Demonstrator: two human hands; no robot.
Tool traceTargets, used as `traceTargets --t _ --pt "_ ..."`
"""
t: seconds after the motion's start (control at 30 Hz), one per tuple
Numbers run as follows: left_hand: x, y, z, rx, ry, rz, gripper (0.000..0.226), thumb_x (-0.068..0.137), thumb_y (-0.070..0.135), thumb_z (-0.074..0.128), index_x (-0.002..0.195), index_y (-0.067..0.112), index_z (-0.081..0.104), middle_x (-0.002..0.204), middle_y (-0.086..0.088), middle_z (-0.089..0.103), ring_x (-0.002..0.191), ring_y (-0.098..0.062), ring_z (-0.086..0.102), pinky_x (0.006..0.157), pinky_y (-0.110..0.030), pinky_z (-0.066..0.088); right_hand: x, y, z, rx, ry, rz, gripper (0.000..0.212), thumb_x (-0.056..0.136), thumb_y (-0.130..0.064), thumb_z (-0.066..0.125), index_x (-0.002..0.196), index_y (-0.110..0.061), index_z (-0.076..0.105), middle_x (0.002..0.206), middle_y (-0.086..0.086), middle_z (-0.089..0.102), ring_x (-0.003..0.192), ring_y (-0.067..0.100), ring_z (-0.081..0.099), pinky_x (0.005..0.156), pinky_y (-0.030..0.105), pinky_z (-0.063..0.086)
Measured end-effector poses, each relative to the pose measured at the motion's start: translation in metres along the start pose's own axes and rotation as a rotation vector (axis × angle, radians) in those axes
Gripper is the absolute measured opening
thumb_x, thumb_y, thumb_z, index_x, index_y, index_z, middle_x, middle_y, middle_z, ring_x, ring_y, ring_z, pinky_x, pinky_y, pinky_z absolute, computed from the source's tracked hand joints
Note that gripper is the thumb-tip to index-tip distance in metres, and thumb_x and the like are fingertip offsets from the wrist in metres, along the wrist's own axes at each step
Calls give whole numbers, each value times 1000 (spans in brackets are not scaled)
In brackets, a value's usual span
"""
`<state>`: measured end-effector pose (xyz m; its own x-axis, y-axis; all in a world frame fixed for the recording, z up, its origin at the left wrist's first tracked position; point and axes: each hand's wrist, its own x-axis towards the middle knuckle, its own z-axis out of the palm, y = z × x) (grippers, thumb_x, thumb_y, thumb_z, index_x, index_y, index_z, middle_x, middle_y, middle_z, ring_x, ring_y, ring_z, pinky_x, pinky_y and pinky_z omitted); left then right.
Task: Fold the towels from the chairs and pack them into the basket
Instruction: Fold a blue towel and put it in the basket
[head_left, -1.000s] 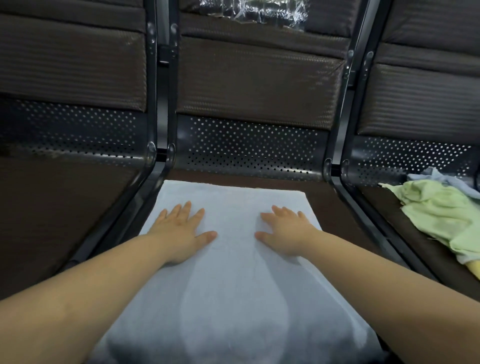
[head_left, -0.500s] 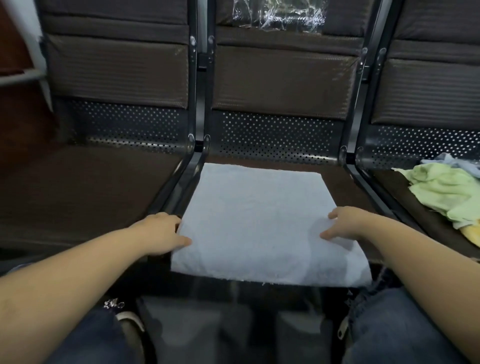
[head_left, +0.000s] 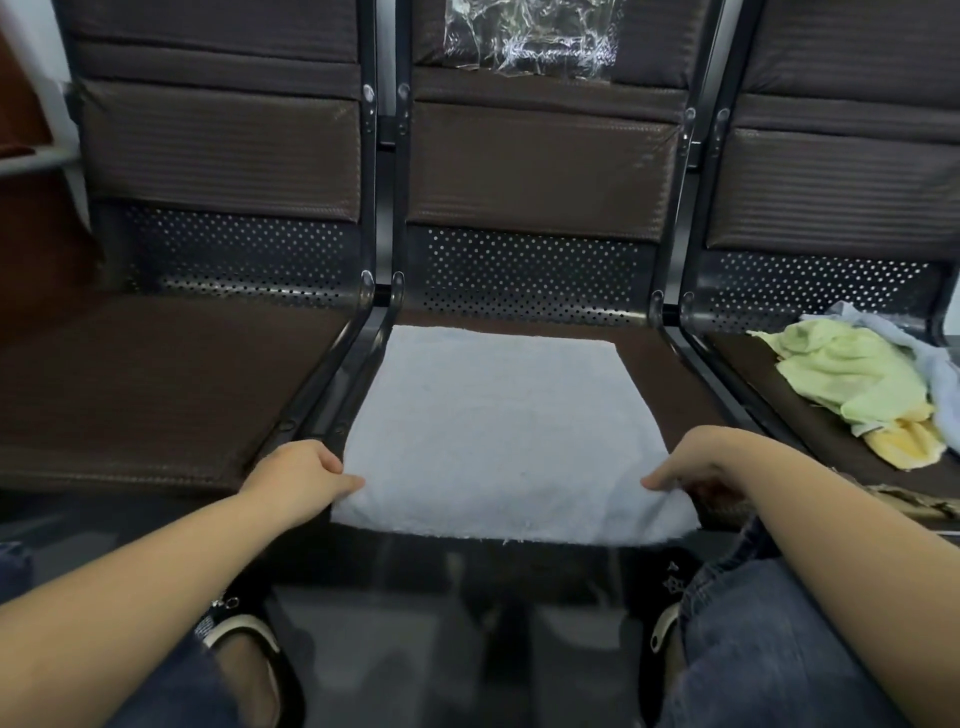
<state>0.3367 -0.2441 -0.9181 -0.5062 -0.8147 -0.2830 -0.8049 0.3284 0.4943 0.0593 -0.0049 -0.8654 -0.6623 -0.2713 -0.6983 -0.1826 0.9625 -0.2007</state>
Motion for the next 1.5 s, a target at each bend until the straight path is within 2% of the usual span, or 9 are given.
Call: traceTargets --t 0.27,0.43,0.7,0.9,1.03,1.1,1.17,1.3,1.5 --pt "6 10 -2 -206 -16 35 31 96 26 52 71 11 46 73 -6 52 65 -17 47 59 -31 32 -3 17 -10 343 6 -89 47 88 -22 67 124 5 52 121 17 61 109 33 59 94 42 49" --pt "4 12 -13 -546 -301 -169 15 97 14 53 84 6 54 82 -12 64 72 -22 62 57 -31 53 -1 32 -16 429 -114 -48 23 89 -10 64 110 -3 60 86 9 68 69 18 65 57 28 56" --pt "5 -1 -39 -336 -585 -101 9 88 -3 58 89 5 56 70 -9 61 65 -20 65 59 -29 55 -15 38 -20 430 -173 -158 65 88 4 59 144 -19 35 85 13 67 54 15 61 47 24 54" --pt "3 4 -51 -311 -570 32 58 32 18 96 85 10 74 73 -7 68 65 -15 66 58 -22 54 -15 37 -24 567 -146 -302 22 93 0 51 110 -2 66 66 7 60 48 10 55 43 19 50" --pt "4 10 -50 -219 -332 193 31 70 -6 77 90 16 69 86 -7 69 65 -10 65 63 -20 49 -19 37 -27 628 -111 -440 33 68 -11 80 99 -6 70 87 11 65 68 13 59 60 19 55" --pt "7 9 -53 -164 -230 278 23 76 1 76 87 21 71 92 -2 73 83 -13 67 82 -29 52 -16 41 -29 550 -38 -480 69 37 -29 95 100 -14 71 95 8 71 83 14 64 78 25 54" --pt "9 7 -55 -92 -163 341 15 80 12 74 82 27 72 89 4 74 92 -14 66 91 -35 47 -16 40 -29 502 93 -503 48 55 -24 90 99 -15 71 96 10 72 86 16 64 87 30 52" --pt "9 8 -59 -113 -48 422 13 82 28 70 72 36 70 91 9 68 95 -14 63 89 -31 43 -20 39 -27 436 386 -564 13 85 -25 69 92 -14 71 60 0 57 46 3 47 43 11 37" --pt "11 2 -65 -381 -130 469 46 61 80 61 93 50 72 106 20 70 111 -5 59 109 -36 36 -17 38 -30 461 521 -566 20 91 -35 61 80 -18 67 35 -12 45 33 4 38 50 27 28"
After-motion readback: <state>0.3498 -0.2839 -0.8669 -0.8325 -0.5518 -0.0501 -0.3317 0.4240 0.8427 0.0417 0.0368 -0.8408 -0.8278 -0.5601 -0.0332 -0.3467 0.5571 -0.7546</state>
